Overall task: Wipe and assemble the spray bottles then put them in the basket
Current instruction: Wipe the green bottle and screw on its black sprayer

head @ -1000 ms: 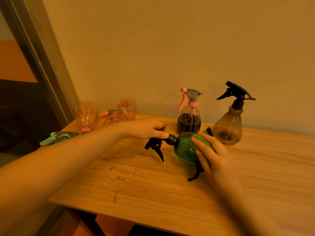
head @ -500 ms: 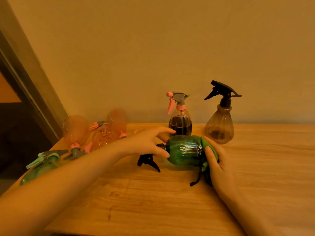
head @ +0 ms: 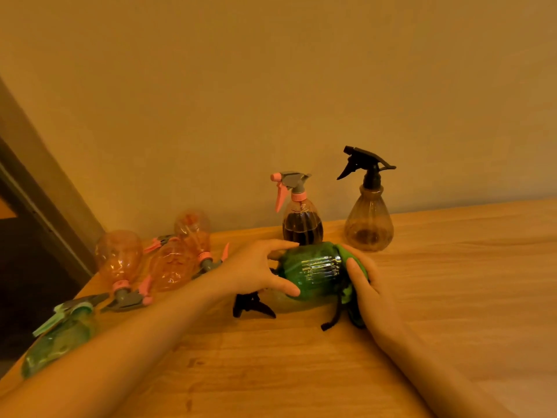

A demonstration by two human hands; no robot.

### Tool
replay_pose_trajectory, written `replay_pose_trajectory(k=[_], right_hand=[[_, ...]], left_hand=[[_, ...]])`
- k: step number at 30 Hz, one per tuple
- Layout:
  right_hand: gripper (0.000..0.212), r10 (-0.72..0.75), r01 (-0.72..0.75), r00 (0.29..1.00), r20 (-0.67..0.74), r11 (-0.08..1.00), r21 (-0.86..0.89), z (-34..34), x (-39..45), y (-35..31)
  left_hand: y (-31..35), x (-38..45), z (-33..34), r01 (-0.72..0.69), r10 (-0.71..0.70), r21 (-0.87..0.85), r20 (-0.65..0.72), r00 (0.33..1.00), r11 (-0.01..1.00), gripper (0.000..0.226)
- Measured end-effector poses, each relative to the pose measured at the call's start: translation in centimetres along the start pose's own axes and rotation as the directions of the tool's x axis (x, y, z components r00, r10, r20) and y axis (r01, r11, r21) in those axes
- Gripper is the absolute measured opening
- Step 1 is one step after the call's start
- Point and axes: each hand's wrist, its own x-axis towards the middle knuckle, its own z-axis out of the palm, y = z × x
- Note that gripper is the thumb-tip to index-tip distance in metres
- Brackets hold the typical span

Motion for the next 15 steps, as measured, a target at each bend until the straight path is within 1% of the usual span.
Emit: replay_pose_trajectory(k=[3, 6, 8, 11, 15], right_hand=[[0.029, -0.012, 0.012, 1.0, 0.002, 1.0, 0.006, 0.5, 0.1, -0.8], [0.026, -0.056, 0.054, 0.998, -0.039, 0.997, -0.046, 1.0, 0.8, -2.0], [0.028, -0.075, 0.071, 0.996, -0.05, 0.994, -0.078, 1.2, 1.3, -2.7], [0.025, -0.12, 0.113, 0.992, -0.048, 0.986, -0.121, 2.0, 1.6, -3.9], [0.025, -0.207, 0.19, 0.977, -0.046, 0.953, -0.236, 3.3, 1.2, -4.5]], left_hand=[[-0.5, -0.8, -0.5, -0.078, 0.072, -0.087, -0.067, 0.995, 0.993, 0.084], [-0.5, -1.7, -1.1, -0.174, 0.155, -0.112, -0.166, 0.974, 0.978, 0.084], [-0.5, -2.0, -1.1, -0.223, 0.201, -0.099, -0.195, 0.96, 0.97, 0.088], [-0.5, -2.4, -1.3, -0.261, 0.252, -0.013, -0.212, 0.944, 0.965, 0.094], [-0.4, -2.9, -1.1, -0.291, 0.336, 0.198, -0.254, 0.907, 0.936, 0.093]])
